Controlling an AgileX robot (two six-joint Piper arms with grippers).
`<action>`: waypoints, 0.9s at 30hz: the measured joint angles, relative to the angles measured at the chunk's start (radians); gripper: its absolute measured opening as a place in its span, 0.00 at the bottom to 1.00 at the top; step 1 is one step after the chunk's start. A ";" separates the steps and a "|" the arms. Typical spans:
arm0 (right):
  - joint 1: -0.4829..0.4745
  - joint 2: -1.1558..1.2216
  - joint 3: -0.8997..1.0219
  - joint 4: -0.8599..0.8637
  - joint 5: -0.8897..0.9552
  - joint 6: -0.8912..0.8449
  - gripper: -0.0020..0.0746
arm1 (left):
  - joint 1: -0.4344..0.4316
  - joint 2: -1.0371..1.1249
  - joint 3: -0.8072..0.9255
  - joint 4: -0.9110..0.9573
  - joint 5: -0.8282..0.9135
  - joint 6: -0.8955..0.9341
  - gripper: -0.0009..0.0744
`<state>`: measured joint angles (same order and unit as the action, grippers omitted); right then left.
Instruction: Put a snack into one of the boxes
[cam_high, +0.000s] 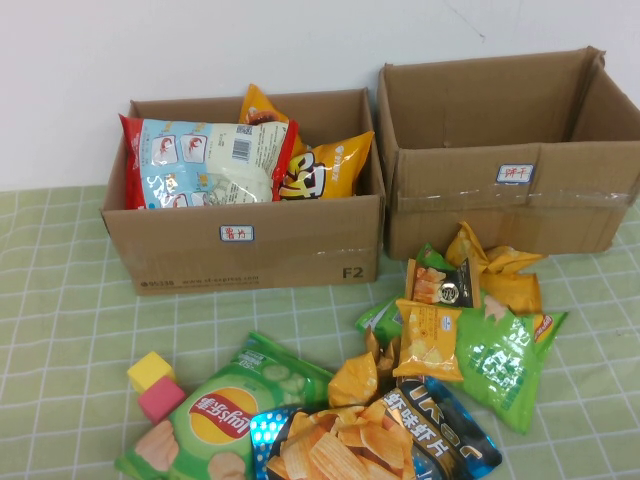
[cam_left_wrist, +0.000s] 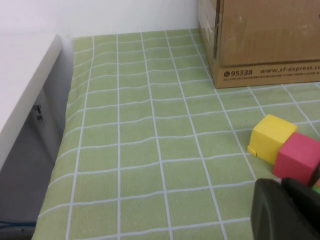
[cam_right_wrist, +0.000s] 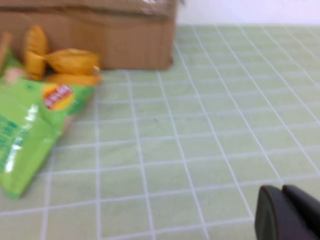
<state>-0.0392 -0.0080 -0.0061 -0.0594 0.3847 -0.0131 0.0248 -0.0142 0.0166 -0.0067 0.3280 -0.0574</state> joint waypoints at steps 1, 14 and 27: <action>-0.017 0.000 0.016 0.006 -0.015 -0.002 0.02 | 0.000 0.000 0.000 0.000 0.000 0.000 0.01; 0.007 0.000 0.024 0.023 -0.025 -0.013 0.02 | 0.000 0.000 0.000 0.000 0.000 0.000 0.01; 0.009 -0.004 0.024 0.026 -0.025 -0.013 0.02 | 0.000 0.000 0.000 0.000 0.000 0.000 0.01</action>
<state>-0.0303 -0.0123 0.0182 -0.0336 0.3595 -0.0264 0.0248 -0.0142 0.0166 -0.0067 0.3280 -0.0574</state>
